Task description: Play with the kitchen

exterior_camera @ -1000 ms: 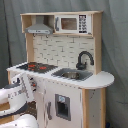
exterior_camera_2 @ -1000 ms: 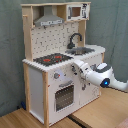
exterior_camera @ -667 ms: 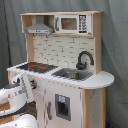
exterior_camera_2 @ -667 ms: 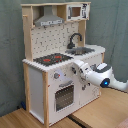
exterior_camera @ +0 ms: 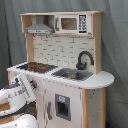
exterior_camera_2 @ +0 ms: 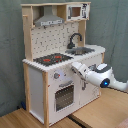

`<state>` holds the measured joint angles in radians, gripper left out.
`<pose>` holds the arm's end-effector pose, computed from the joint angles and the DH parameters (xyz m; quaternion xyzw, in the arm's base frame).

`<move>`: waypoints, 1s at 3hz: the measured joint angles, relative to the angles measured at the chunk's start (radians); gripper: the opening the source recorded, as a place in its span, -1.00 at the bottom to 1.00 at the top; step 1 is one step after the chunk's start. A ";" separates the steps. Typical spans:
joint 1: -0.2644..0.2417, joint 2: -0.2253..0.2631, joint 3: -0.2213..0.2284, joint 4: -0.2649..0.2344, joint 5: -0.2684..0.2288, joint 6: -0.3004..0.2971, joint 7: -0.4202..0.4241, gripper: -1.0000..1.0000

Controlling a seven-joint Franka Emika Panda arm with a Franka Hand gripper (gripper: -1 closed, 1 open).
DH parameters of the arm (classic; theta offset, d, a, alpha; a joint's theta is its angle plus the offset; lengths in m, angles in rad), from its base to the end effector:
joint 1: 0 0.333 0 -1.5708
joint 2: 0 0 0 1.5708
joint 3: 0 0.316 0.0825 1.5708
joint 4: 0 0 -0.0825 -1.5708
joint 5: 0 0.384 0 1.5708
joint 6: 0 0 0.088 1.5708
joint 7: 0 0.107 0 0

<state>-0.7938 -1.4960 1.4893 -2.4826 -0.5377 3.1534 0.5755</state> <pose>0.3454 0.3766 0.3308 0.5678 0.4299 0.5017 0.4911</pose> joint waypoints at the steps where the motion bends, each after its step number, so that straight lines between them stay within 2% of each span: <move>1: 0.000 0.000 0.002 0.000 -0.001 -0.002 -0.123 -1.00; 3: 0.001 0.000 0.004 -0.001 -0.001 -0.007 -0.342 -1.00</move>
<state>-0.7924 -1.4965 1.4931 -2.4837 -0.5388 3.1467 0.2334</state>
